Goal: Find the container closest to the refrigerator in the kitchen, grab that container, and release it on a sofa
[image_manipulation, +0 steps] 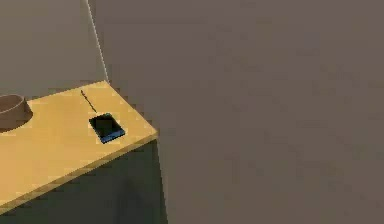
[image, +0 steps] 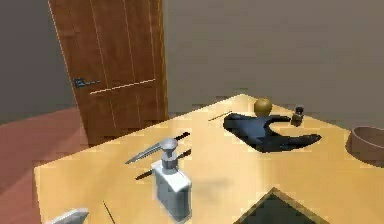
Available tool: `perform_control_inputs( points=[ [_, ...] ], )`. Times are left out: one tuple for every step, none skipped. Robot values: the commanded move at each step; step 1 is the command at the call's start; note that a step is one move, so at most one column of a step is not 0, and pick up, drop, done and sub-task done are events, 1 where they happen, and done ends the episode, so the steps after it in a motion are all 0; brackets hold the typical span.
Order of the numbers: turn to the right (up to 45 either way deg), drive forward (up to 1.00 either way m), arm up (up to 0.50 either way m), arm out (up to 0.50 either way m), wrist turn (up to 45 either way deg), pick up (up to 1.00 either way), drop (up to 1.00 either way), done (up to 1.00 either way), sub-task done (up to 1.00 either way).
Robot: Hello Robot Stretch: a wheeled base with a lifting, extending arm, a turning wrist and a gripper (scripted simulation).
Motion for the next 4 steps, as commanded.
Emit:
perform_control_inputs(
  points=[
    [-45.0, 0.00, 0.00, 0.00, 0.0, 0.00, 0.00, 0.00, 0.00],
    [-45.0, 0.00, 0.00, 0.00, 0.0, 0.00, 0.00, 0.00, 0.00],
    [-45.0, 0.00, 0.00, 0.00, 0.0, 0.00, 0.00, 0.00, 0.00],
    [-9.0, 0.00, 0.00, 0.00, 0.0, 0.00, 0.00, 0.00, 0.00]
  ],
)
